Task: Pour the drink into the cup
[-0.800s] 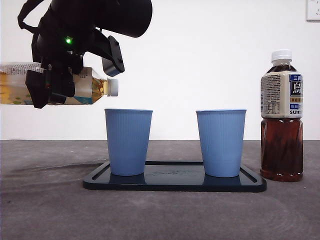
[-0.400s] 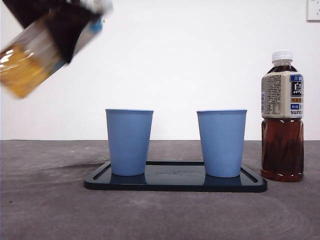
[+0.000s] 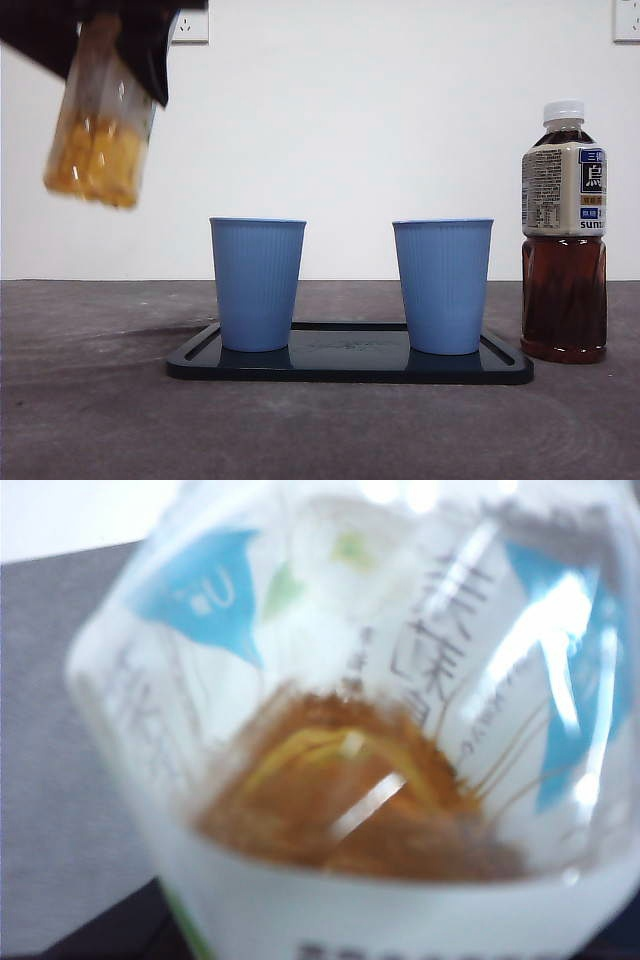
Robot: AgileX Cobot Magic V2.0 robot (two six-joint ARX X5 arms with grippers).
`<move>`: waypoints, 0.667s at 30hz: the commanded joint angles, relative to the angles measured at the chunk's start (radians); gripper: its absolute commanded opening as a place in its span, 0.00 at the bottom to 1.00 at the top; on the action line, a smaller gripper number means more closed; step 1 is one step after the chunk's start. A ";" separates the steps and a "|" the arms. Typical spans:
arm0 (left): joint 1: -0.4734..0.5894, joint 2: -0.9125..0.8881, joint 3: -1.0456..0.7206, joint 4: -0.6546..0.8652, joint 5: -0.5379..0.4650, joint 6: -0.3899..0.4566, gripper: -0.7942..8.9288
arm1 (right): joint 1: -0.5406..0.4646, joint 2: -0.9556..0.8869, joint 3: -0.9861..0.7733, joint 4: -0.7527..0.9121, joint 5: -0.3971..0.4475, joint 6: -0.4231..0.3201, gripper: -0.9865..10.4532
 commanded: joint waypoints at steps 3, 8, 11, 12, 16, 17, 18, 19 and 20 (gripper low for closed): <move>0.029 -0.016 -0.121 0.220 0.012 -0.050 0.24 | 0.006 0.002 0.017 0.018 0.002 -0.011 0.47; 0.103 0.006 -0.222 0.375 0.097 -0.056 0.24 | 0.006 0.002 0.017 0.018 -0.002 -0.006 0.47; 0.152 0.036 -0.266 0.476 0.167 -0.044 0.24 | 0.006 0.002 0.017 0.019 -0.002 -0.005 0.47; 0.163 0.049 -0.275 0.498 0.188 -0.035 0.24 | 0.006 0.002 0.017 0.021 -0.002 -0.003 0.47; 0.190 0.125 -0.280 0.569 0.254 0.005 0.24 | 0.006 0.003 0.017 0.024 -0.003 -0.003 0.47; 0.194 0.143 -0.280 0.587 0.264 0.011 0.24 | 0.006 0.003 0.017 0.024 -0.003 -0.003 0.47; 0.198 0.167 -0.280 0.612 0.273 0.015 0.24 | 0.006 0.003 0.017 0.024 -0.004 -0.003 0.47; 0.199 0.182 -0.280 0.626 0.275 0.015 0.24 | 0.006 0.003 0.017 0.024 -0.005 -0.003 0.47; 0.201 0.202 -0.280 0.642 0.276 0.016 0.24 | 0.006 0.003 0.017 0.024 -0.005 -0.003 0.47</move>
